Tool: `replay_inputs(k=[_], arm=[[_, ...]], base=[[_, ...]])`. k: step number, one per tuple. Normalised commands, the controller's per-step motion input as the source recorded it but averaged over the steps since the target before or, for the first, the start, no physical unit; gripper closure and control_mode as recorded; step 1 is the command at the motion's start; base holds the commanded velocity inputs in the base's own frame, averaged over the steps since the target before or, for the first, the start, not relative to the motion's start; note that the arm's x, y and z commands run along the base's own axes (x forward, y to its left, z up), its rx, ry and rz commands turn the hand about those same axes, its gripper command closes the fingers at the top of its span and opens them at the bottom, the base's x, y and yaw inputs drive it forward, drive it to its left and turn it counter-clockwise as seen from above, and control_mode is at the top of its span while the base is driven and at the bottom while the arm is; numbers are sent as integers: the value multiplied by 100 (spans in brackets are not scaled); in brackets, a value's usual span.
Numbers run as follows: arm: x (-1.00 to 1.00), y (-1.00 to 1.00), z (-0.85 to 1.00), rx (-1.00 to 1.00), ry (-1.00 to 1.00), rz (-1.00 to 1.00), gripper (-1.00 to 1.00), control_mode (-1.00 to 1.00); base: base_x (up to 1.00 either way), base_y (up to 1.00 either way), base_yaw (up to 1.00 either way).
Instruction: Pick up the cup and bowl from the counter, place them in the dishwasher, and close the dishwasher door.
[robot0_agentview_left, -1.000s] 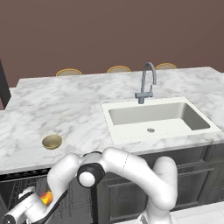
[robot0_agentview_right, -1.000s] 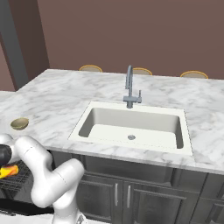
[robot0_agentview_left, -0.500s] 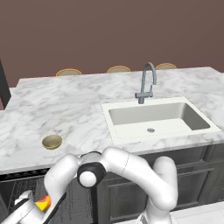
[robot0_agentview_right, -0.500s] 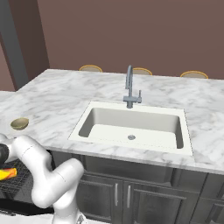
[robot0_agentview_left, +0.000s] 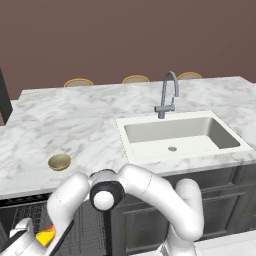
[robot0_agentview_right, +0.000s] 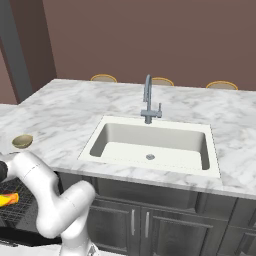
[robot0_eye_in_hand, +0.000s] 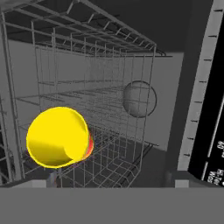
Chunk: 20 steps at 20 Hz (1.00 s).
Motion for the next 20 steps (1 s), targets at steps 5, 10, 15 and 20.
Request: replay_inputs(k=[5, 10, 15, 20], arm=[[-26, -14, 51, 2, 0, 0, -100, -100], [-36, -20, 75, 1, -2, 0, -100, -100], [-36, -28, 85, 4, -4, 0, -100, -100], [-27, -31, 75, 5, -4, 0, -100, -100]], base=[[0, 0, 0], [0, 0, 0], [0, 0, 0], [0, 0, 0]])
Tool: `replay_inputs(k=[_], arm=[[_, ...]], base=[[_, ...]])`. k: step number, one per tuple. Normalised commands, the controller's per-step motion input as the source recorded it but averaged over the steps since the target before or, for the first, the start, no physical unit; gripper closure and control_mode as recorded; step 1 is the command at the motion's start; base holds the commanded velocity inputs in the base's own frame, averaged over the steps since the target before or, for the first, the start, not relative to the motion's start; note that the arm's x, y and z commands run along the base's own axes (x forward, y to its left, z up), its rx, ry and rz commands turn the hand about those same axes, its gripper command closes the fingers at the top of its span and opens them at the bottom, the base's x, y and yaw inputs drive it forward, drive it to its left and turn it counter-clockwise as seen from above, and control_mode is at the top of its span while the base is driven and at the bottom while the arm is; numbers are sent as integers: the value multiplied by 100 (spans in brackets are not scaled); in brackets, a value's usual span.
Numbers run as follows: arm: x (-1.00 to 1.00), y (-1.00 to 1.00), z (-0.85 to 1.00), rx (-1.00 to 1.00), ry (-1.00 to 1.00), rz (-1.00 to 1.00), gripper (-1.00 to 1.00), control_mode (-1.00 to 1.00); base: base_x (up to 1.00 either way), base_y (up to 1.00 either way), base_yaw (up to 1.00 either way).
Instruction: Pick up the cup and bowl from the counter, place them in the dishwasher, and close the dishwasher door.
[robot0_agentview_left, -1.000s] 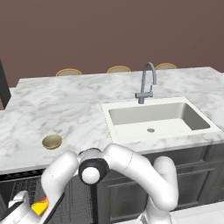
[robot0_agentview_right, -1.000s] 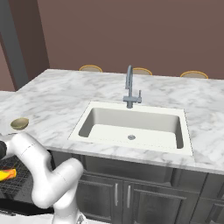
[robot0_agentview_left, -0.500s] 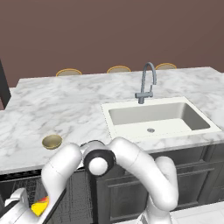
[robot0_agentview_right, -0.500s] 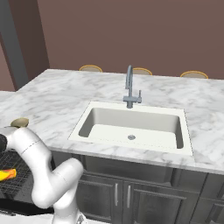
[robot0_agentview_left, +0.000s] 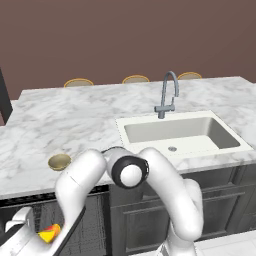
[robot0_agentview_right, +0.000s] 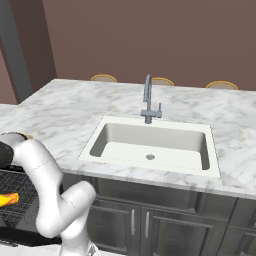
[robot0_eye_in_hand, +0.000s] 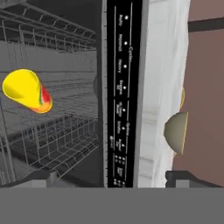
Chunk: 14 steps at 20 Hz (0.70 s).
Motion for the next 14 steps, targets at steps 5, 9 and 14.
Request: replay_inputs(k=[5, 9, 14], arm=[[-5, -46, 44, 2, -2, -8, -100, -100], [0, -48, 34, 0, -1, -21, -100, -100], [1, -51, 45, 0, -3, -18, -100, -100]], base=[[0, 0, 0], [0, 0, 0], [0, 0, 0]])
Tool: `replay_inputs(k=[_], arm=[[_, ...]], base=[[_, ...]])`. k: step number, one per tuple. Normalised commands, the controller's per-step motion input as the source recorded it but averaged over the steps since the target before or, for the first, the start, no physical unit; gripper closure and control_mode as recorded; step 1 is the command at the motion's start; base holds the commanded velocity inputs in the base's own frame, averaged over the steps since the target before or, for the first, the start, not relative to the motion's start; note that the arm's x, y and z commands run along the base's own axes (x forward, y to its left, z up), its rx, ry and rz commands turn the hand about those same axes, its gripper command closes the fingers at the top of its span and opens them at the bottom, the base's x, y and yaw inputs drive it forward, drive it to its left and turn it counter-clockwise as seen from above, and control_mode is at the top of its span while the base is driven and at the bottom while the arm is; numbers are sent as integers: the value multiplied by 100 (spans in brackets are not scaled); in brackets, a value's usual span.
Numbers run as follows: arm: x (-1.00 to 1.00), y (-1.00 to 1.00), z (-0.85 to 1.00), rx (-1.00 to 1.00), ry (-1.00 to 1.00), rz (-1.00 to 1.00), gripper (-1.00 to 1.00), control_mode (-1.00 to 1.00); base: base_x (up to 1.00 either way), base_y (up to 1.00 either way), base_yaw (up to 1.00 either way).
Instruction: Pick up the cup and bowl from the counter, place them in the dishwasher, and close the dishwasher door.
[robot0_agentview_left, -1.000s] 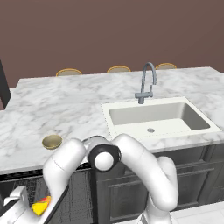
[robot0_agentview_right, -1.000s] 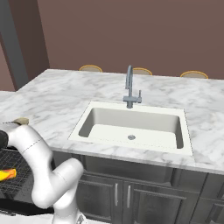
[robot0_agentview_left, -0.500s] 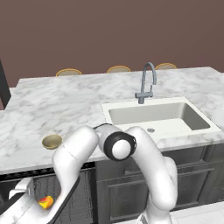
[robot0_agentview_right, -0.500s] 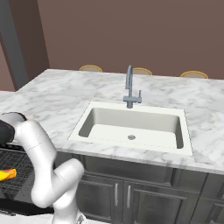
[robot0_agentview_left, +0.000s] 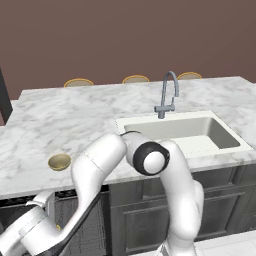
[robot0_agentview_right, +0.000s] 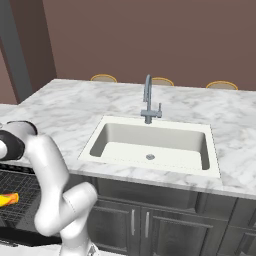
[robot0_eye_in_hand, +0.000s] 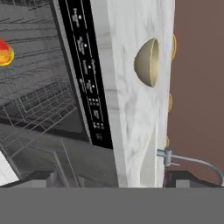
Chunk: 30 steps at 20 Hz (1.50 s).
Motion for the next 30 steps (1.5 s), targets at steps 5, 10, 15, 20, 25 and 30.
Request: replay_inputs(k=[5, 10, 15, 20, 25, 30], arm=[[10, -55, 49, 4, -4, -5, -100, -100], [40, -58, 34, 5, 0, 0, -100, -100], [65, -34, 12, 3, 0, 0, -100, -100], [83, -2, 0, 0, 0, 0, -100, -100], [82, 16, -18, 0, 6, 0, -100, -100], [46, 54, -37, 0, 7, 0, -100, -100]], base=[[0, 0, 0], [0, 0, 0], [0, 0, 0], [0, 0, 0], [0, 0, 0], [0, 0, 0]])
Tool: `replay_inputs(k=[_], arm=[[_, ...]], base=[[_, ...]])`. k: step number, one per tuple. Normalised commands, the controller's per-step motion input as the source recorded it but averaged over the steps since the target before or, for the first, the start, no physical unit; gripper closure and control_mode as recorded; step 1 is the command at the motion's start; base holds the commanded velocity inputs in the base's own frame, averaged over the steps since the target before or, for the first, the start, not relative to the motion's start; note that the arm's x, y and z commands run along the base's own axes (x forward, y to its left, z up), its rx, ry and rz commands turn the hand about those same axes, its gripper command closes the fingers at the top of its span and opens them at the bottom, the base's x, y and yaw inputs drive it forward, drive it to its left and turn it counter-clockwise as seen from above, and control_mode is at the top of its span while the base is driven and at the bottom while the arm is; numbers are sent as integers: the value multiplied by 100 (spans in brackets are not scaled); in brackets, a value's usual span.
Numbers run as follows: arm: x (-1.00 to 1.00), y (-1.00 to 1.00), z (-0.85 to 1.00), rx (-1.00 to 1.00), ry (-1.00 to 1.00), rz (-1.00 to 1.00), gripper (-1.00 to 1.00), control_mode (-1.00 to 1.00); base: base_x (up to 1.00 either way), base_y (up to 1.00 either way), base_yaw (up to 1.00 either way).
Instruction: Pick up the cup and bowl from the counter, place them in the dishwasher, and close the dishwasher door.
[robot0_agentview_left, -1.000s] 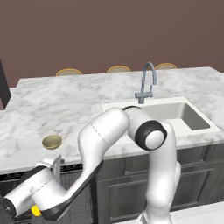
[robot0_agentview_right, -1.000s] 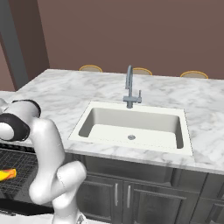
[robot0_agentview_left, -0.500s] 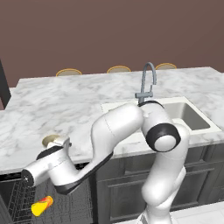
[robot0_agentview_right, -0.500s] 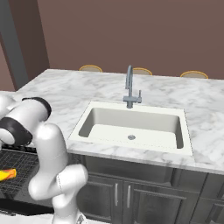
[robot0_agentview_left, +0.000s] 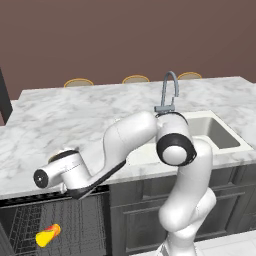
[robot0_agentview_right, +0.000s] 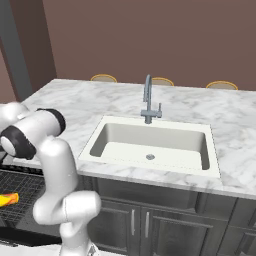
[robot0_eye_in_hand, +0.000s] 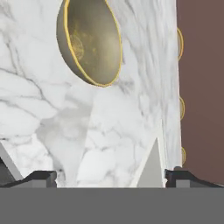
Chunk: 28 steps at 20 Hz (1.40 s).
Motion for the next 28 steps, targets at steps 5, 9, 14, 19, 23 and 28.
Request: replay_inputs(k=[5, 9, 14, 19, 23, 28], arm=[[29, 59, -28, 0, 3, 0, -100, -100], [40, 43, -17, 0, 3, 0, -100, -100], [34, 40, -31, 0, 3, 0, -100, -100], [31, 35, -38, 0, 3, 0, 100, -100], [40, 23, -35, 0, 4, 0, 100, -100], [23, 13, -33, 0, 1, 0, 100, -100]], base=[[0, 0, 0], [0, 0, 0], [0, 0, 0], [0, 0, 0], [0, 0, 0], [0, 0, 0]])
